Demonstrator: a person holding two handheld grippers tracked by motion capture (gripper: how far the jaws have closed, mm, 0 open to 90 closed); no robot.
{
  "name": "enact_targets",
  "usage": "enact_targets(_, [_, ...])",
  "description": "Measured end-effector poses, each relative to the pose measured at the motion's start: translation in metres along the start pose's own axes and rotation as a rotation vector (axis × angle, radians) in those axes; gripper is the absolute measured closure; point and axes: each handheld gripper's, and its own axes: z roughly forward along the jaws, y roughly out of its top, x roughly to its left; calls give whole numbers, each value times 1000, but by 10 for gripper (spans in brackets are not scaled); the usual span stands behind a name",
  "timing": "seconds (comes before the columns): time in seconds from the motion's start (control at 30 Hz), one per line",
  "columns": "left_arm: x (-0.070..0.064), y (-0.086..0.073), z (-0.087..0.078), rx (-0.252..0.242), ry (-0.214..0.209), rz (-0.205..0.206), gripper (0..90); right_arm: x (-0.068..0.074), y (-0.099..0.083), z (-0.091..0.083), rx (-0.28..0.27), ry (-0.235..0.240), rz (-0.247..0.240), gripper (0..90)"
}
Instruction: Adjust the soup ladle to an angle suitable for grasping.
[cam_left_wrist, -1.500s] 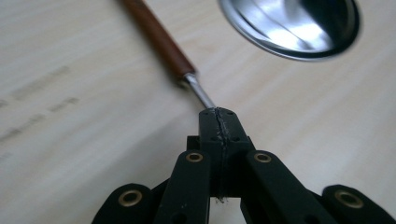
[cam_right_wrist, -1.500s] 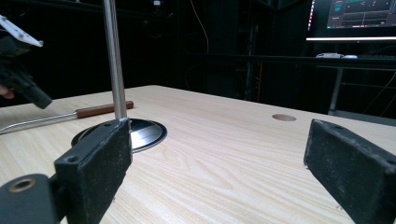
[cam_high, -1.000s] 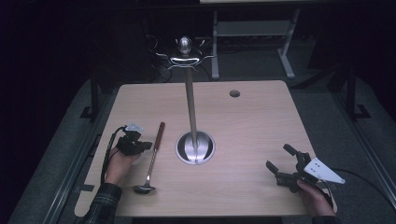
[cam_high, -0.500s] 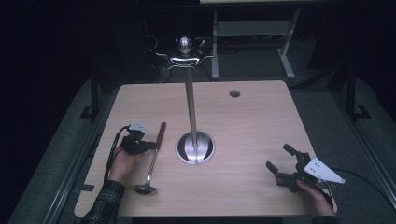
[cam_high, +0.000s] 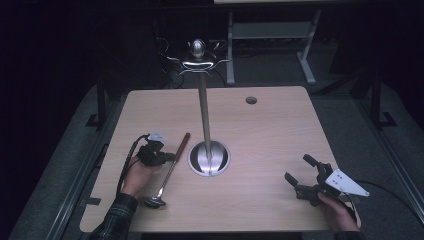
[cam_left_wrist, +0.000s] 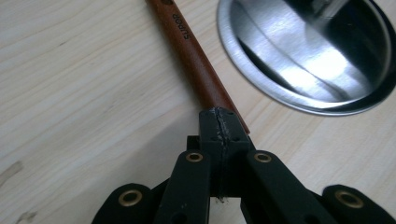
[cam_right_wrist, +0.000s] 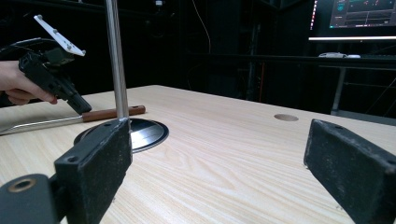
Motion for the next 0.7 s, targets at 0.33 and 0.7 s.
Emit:
enact_targets(0.33, [-11,5,1,1,-31,12,900,0,0,0,-1,1,1,72])
enact_targets(0.7, [-13,7,-6,26,-22,7,900,0,0,0,0,0,0,72])
